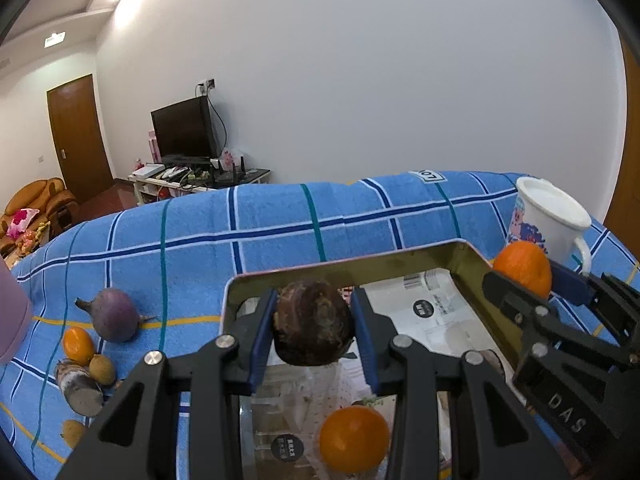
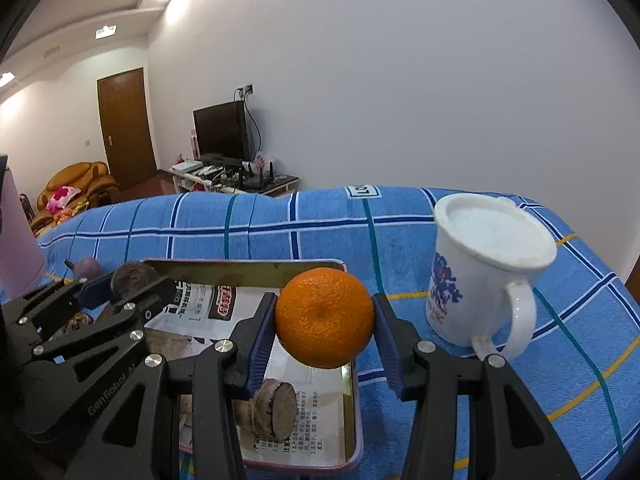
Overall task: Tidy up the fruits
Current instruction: 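Carry the orange and brown fruit over the pink tin and lower them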
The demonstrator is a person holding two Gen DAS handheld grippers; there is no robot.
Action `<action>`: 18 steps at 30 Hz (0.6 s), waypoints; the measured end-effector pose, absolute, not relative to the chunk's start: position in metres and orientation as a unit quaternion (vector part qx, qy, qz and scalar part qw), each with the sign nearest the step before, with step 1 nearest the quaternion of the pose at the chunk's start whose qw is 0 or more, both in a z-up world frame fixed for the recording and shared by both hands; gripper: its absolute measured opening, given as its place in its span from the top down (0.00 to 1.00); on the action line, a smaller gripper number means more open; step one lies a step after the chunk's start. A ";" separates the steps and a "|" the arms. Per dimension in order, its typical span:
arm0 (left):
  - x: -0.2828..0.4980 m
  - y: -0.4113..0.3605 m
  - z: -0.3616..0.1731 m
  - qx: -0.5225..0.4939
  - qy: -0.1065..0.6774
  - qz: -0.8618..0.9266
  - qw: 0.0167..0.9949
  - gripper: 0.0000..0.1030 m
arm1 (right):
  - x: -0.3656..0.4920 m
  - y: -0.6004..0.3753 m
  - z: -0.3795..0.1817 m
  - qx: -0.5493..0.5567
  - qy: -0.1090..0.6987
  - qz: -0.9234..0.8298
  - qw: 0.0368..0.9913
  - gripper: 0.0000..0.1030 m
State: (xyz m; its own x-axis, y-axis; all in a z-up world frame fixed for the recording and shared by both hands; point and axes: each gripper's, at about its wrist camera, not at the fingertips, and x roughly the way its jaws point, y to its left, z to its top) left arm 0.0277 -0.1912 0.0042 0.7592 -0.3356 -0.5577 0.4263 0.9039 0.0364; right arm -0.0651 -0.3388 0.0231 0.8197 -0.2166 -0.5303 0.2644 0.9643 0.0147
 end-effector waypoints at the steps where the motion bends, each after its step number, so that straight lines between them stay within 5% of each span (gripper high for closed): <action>1: 0.028 -0.192 0.004 0.081 0.283 -0.203 0.934 0.61 | -0.065 -0.339 0.022 0.046 0.275 -0.124 0.952 0.52; 18: 0.046 -0.200 -0.008 0.099 0.327 -0.191 0.920 0.61 | -0.046 -0.332 0.010 0.052 0.320 -0.091 0.942 0.52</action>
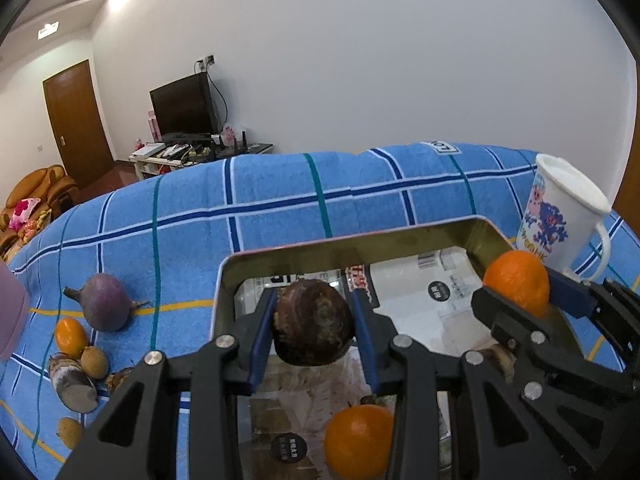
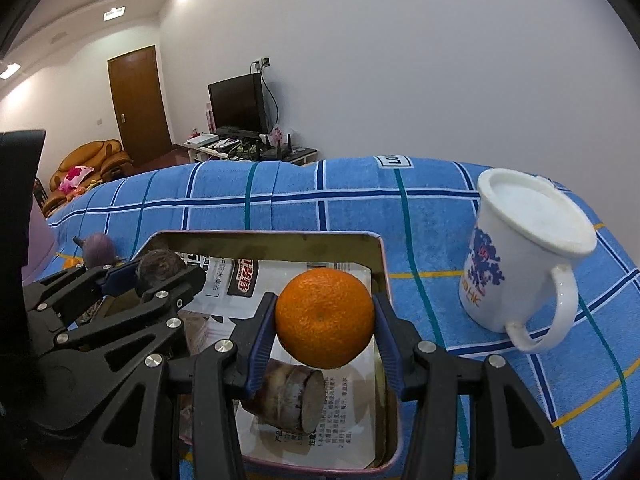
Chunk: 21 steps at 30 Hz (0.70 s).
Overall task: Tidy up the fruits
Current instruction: 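Carry the orange and brown fruit over the pink tin and lower them, then open the left tool to drop the brown fruit while the right tool releases the orange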
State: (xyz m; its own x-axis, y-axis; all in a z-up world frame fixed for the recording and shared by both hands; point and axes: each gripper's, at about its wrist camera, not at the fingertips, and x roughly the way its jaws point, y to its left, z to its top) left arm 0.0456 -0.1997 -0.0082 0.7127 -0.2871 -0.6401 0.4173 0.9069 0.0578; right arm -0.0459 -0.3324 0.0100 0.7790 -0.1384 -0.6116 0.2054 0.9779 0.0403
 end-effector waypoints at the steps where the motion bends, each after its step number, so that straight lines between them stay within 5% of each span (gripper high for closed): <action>1: 0.045 -0.200 -0.008 0.101 0.327 -0.190 0.920 0.61 | -0.046 -0.333 0.009 0.056 0.321 -0.091 0.941 0.52; 9: 0.046 -0.197 -0.009 0.093 0.328 -0.193 0.920 0.60 | -0.044 -0.335 0.008 0.065 0.320 -0.085 0.941 0.51; 21: 0.032 -0.183 0.002 0.062 0.311 -0.185 0.930 0.17 | -0.066 -0.351 0.020 0.117 0.269 -0.089 0.952 0.51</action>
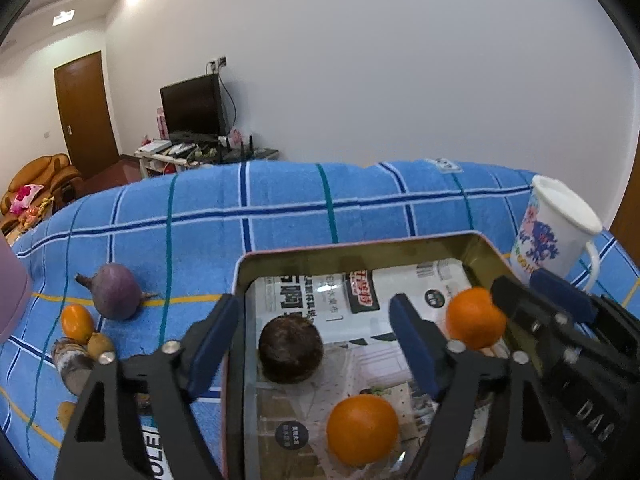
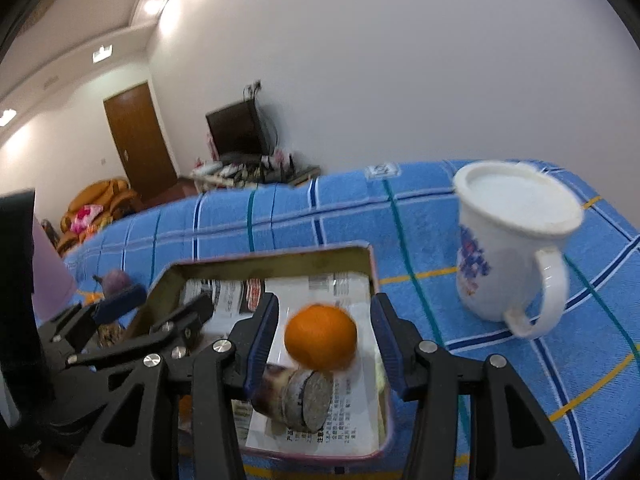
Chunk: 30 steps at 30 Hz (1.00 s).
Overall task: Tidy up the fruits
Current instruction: 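Open the left tool to drop the brown fruit while the right tool releases the orange, then withdraw both tools from the tin toward the fruit pile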
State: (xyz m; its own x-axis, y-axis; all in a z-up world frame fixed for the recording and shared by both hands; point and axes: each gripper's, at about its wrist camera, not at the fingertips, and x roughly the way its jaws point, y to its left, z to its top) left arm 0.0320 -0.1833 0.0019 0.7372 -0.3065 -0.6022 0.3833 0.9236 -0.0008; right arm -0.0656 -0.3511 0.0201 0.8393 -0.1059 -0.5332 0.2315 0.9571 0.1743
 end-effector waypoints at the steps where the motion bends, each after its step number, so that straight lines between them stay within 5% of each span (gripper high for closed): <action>1: 0.029 -0.182 0.004 0.060 0.303 -0.182 0.934 0.13 | -0.071 -0.353 0.023 0.121 0.253 -0.094 0.955 0.51; 3: 0.022 -0.178 0.009 0.055 0.284 -0.181 0.940 0.02 | -0.079 -0.355 0.027 0.126 0.225 -0.106 0.960 0.50; 6: 0.011 -0.173 0.014 0.056 0.259 -0.189 0.946 0.00 | -0.091 -0.355 0.031 0.115 0.180 -0.131 0.968 0.42; 15: -0.016 -0.148 0.036 0.087 0.142 -0.119 0.979 0.00 | -0.116 -0.342 0.043 0.088 0.115 -0.146 0.979 0.42; 30: -0.018 -0.104 0.018 0.087 0.178 -0.092 0.976 0.00 | -0.127 -0.319 0.048 0.071 0.101 -0.153 0.980 0.42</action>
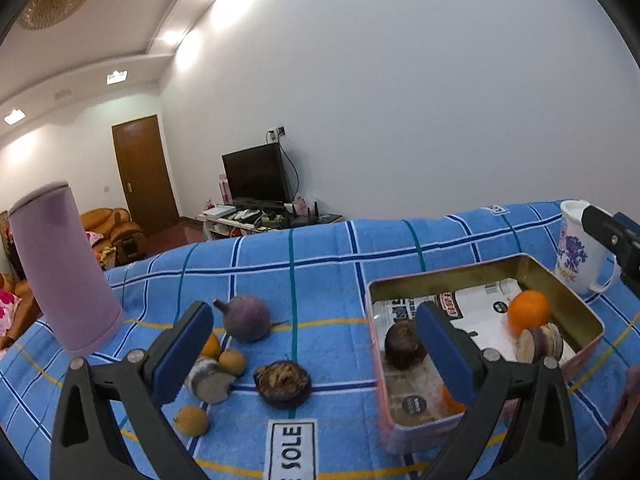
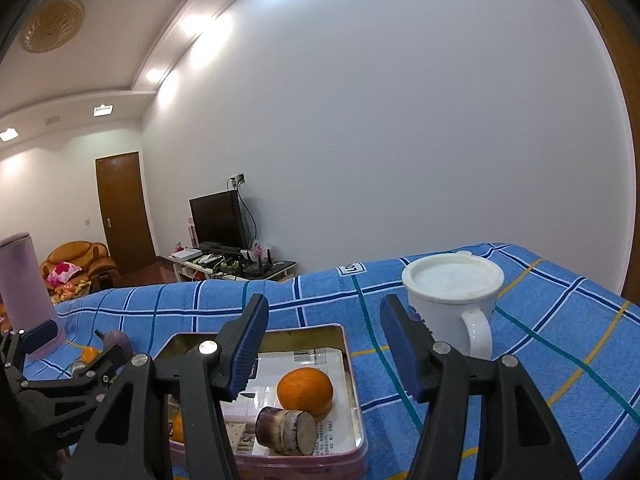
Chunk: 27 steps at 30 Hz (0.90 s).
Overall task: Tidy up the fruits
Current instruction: 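Withdraw both tools from the tin toward the fruit pile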
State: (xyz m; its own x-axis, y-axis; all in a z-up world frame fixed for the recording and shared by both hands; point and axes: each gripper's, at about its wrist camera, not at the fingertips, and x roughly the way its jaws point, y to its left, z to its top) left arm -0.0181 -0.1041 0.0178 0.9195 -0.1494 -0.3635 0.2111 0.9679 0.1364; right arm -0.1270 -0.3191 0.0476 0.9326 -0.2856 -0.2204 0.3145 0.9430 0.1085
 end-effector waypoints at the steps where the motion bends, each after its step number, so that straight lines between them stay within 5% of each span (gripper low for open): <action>1: -0.019 -0.100 0.018 0.087 0.177 -0.095 0.976 0.00 | -0.127 -0.318 0.048 0.069 0.101 -0.152 0.981 0.42; 27: 0.023 0.020 0.013 0.054 0.239 -0.022 0.969 0.00 | -0.098 -0.237 0.033 0.072 0.180 -0.072 0.978 0.42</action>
State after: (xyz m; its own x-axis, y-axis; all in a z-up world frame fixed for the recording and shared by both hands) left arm 0.0231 0.0200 0.0130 0.8845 -0.0171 -0.4663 0.0688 0.9932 0.0941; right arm -0.0979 -0.2374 0.0330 0.9246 -0.1154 -0.3631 0.1671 0.9793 0.1143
